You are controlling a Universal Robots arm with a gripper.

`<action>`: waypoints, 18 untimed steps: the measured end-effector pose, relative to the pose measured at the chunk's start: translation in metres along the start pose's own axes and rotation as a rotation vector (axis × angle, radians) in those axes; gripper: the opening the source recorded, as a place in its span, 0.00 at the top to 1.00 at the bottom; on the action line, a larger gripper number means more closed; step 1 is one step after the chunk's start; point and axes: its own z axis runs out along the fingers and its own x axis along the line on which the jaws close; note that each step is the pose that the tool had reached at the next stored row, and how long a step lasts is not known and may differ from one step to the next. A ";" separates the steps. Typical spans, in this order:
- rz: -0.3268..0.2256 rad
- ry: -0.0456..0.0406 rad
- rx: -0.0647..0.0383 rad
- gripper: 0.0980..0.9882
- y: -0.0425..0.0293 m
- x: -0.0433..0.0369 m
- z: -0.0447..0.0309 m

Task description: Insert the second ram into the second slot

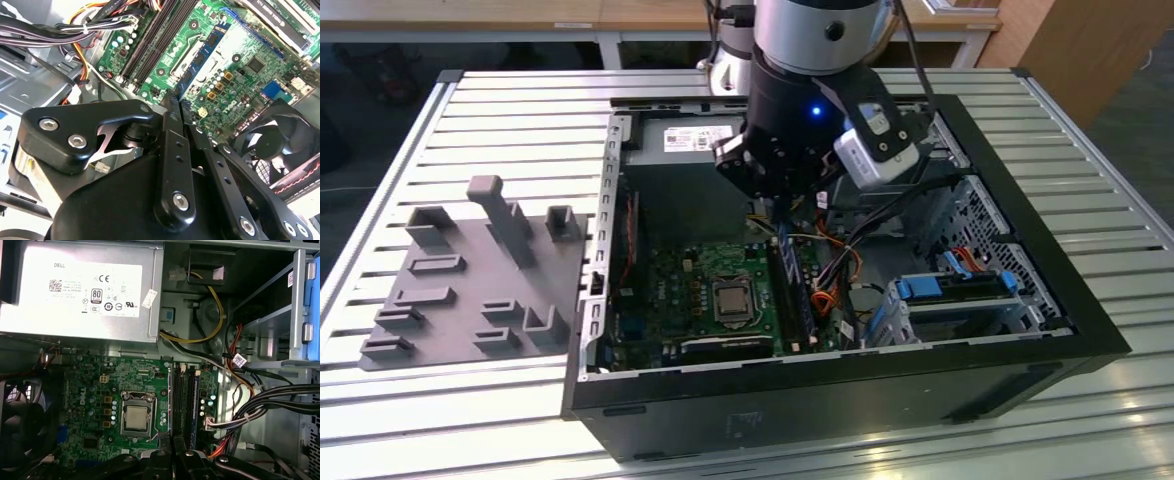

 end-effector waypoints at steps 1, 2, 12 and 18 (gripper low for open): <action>0.000 0.0002 0.000 0.96 0.0000 0.0000 0.0004; 0.000 0.0004 0.000 0.96 0.0000 0.0000 0.0008; 0.000 0.0084 -0.001 0.96 -0.0004 0.0000 0.0113; 0.000 0.0087 0.000 0.96 -0.0005 0.0000 0.0139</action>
